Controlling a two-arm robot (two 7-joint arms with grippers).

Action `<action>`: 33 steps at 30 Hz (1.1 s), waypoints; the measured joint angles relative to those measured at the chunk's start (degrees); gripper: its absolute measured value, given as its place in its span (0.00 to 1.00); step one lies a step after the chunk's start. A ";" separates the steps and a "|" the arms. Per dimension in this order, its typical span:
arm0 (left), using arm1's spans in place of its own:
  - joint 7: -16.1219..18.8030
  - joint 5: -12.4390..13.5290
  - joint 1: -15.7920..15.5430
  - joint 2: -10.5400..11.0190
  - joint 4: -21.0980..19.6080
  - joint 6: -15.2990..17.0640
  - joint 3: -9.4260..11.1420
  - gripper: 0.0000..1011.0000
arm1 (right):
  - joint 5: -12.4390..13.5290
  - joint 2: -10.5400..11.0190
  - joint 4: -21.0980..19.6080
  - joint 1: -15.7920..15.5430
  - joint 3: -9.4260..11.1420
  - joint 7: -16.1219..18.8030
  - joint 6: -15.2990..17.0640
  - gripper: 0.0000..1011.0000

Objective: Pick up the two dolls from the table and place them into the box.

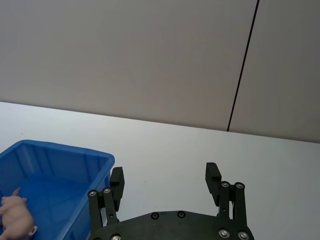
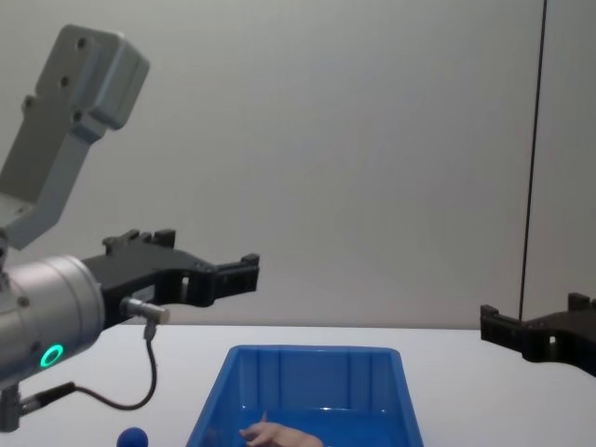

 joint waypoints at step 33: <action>-3.83 -9.63 0.56 1.19 8.77 6.27 -2.82 0.99 | 0.11 0.22 -0.34 -0.30 0.18 -0.29 0.00 0.99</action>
